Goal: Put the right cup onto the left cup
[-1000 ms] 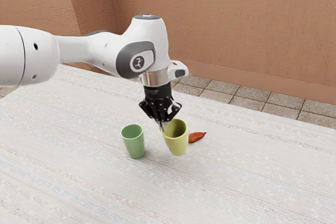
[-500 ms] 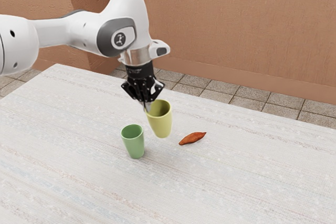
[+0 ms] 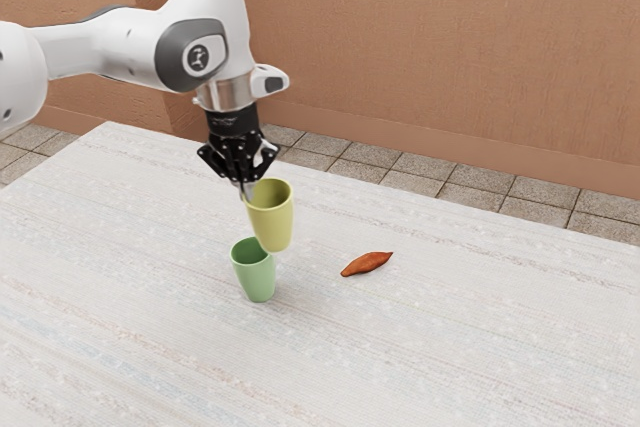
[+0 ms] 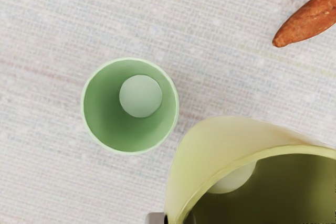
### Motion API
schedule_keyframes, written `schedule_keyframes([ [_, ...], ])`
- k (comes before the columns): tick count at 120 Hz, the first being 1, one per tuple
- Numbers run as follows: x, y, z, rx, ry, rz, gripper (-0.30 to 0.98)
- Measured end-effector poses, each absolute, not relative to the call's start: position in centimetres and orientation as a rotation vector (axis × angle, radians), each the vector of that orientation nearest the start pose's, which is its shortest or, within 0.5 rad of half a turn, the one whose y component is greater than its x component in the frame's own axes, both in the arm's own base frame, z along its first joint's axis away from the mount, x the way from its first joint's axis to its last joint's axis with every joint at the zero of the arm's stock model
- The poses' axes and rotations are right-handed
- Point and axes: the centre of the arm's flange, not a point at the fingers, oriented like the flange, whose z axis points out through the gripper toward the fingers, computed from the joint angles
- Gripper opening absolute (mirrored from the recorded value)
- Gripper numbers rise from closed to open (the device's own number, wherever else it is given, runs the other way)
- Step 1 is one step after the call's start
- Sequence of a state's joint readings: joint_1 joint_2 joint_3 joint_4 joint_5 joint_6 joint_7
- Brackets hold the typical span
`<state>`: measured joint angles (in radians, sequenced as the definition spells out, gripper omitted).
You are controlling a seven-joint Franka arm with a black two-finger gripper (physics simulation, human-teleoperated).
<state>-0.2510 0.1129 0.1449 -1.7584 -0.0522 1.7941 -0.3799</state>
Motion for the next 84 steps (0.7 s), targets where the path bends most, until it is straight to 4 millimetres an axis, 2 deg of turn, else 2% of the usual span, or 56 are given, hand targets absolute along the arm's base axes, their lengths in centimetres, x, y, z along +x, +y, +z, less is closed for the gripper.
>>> schedule_keyframes([
  [34,58.7,-3.8,48.8,-3.088,-0.519,0.14,-0.1],
  [62,59.5,-2.9,47.5,-3.072,-0.531,0.154,-0.1],
  [84,60.1,-1.2,46.6,-3.064,-0.563,0.159,-0.1],
])
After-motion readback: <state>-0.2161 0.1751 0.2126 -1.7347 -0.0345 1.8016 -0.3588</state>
